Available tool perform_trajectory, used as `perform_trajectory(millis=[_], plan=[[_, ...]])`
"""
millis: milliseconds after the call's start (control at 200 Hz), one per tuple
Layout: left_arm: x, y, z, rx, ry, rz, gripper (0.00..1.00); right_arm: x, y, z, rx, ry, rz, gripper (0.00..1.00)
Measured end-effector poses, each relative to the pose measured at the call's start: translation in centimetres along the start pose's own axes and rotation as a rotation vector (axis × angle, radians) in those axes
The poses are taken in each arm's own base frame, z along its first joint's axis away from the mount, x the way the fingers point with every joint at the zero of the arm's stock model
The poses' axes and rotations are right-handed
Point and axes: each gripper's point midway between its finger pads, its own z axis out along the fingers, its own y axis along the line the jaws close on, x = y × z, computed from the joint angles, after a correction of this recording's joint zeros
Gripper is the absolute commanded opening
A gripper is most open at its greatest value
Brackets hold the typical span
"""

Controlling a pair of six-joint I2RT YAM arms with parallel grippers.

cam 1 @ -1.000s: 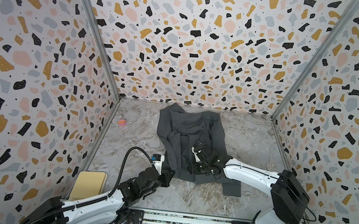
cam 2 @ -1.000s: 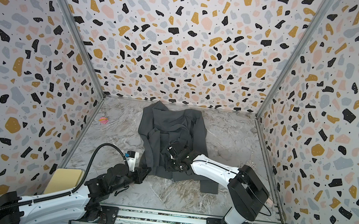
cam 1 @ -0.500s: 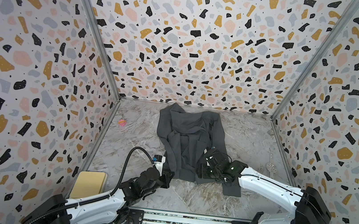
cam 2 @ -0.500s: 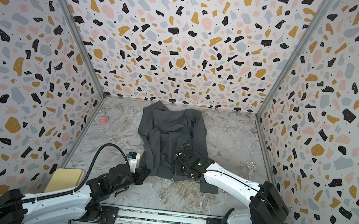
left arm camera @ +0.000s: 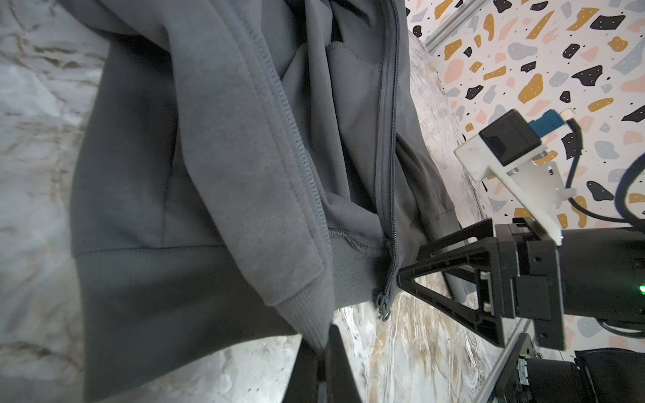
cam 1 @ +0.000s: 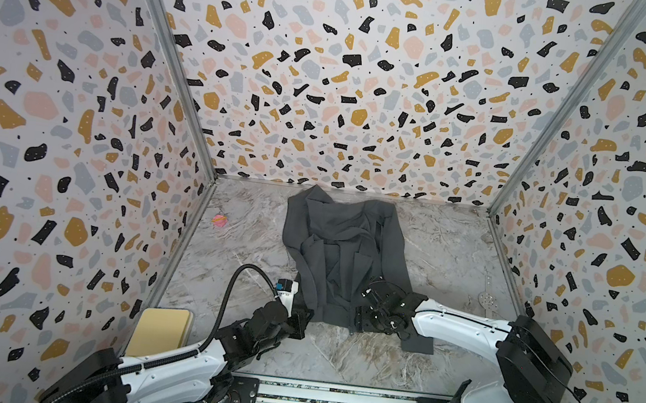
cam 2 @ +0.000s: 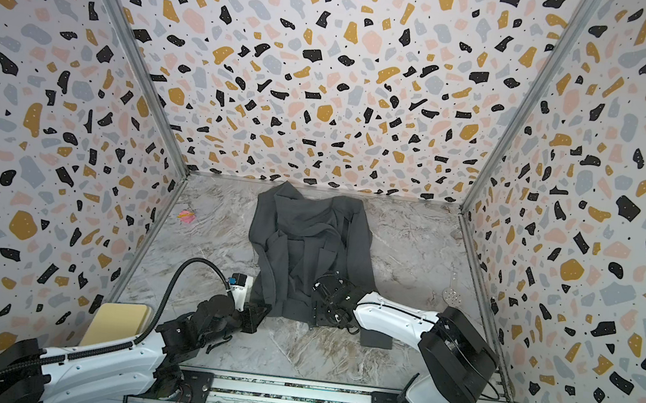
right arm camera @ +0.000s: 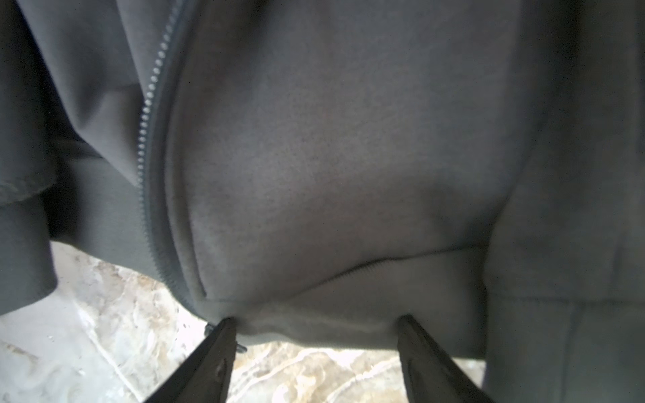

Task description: Zip up the jacket

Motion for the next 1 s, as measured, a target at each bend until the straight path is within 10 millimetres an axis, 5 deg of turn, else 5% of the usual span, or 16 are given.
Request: perform_trajectory(millis=[155, 330, 411, 751, 996], plan=[[0.1, 0.1, 0.1, -0.005, 0.005, 0.0, 0.0, 0.0, 0.2, 0.9, 0.012, 0.01, -0.006, 0.7], [0.4, 0.4, 0.2, -0.016, 0.015, 0.001, 0.0, -0.2, 0.6, 1.3, 0.027, -0.003, -0.029, 0.28], [0.5, 0.5, 0.2, -0.021, 0.019, 0.003, 0.0, -0.2, 0.8, 1.2, 0.022, -0.006, -0.037, 0.19], [0.3, -0.3, 0.5, 0.011, 0.024, -0.002, 0.0, -1.6, 1.4, -4.3, -0.106, -0.117, -0.052, 0.0], [1.0, -1.6, 1.6, 0.047, 0.065, -0.011, 0.0, -0.3, -1.2, -3.8, -0.196, -0.101, 0.008, 0.0]])
